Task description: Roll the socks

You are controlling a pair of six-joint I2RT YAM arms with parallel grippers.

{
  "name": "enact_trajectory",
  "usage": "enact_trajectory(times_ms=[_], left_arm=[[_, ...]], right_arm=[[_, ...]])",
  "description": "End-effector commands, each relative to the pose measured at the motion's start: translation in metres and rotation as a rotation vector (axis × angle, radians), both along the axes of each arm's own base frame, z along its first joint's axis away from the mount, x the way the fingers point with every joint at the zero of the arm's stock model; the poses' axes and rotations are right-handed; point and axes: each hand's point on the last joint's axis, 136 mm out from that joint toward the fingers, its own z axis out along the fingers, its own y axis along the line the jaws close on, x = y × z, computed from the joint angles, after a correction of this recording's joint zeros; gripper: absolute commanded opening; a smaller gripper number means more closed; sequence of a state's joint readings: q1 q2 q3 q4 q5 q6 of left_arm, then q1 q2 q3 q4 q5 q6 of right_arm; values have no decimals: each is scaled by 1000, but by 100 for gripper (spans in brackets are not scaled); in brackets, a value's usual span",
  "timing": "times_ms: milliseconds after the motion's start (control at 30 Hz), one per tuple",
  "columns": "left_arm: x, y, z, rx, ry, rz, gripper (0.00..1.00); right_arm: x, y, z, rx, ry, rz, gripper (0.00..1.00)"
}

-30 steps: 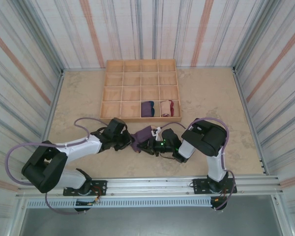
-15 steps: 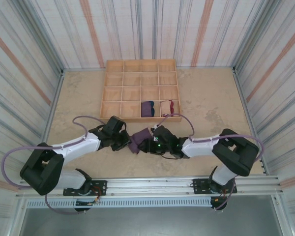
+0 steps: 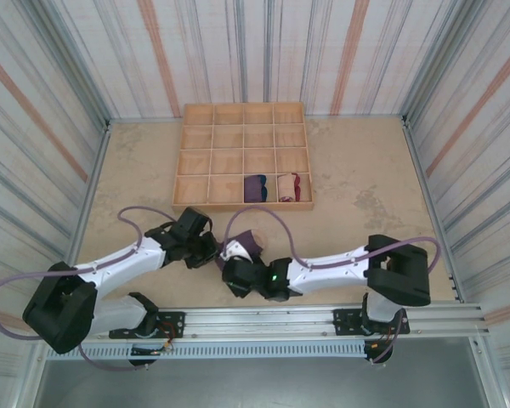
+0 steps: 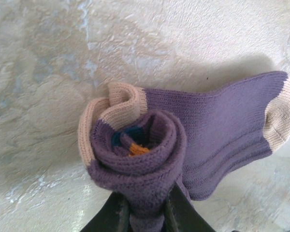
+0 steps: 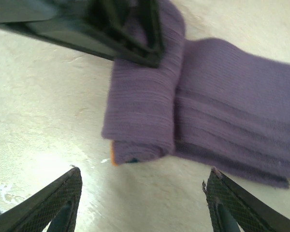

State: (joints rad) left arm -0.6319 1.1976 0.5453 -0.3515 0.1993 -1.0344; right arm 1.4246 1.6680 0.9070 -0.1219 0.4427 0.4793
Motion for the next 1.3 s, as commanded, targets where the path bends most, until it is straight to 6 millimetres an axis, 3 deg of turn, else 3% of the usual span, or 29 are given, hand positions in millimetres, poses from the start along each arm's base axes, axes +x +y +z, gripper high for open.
enact_trajectory(times_ms=[0, 200, 467, 567, 667, 767, 900, 1100, 1267], left_arm=[[-15, 9, -9, 17, 59, 5, 10], [-20, 11, -12, 14, 69, 4, 10], [-23, 11, -12, 4, 70, -1, 11], [-23, 9, -13, -6, 68, -4, 11], [-24, 9, -13, -7, 68, -6, 15], [-24, 9, -12, -10, 64, -6, 17], [-23, 11, -10, -11, 51, -2, 31], [-21, 12, -2, -31, 23, 3, 65], [-20, 16, -1, -41, 30, 9, 73]], right_arm=[[5, 10, 1, -138, -203, 61, 69], [7, 26, -7, -238, -341, 47, 68], [19, 19, -21, -277, -366, -16, 56], [20, 19, -26, -270, -344, -18, 40], [19, 19, -33, -266, -315, -12, 15], [19, 15, -41, -259, -274, -22, 0], [20, 5, -54, -227, -194, -39, 0], [19, -7, -70, -147, -62, -47, 0], [24, -19, -81, -104, 24, -88, 0]])
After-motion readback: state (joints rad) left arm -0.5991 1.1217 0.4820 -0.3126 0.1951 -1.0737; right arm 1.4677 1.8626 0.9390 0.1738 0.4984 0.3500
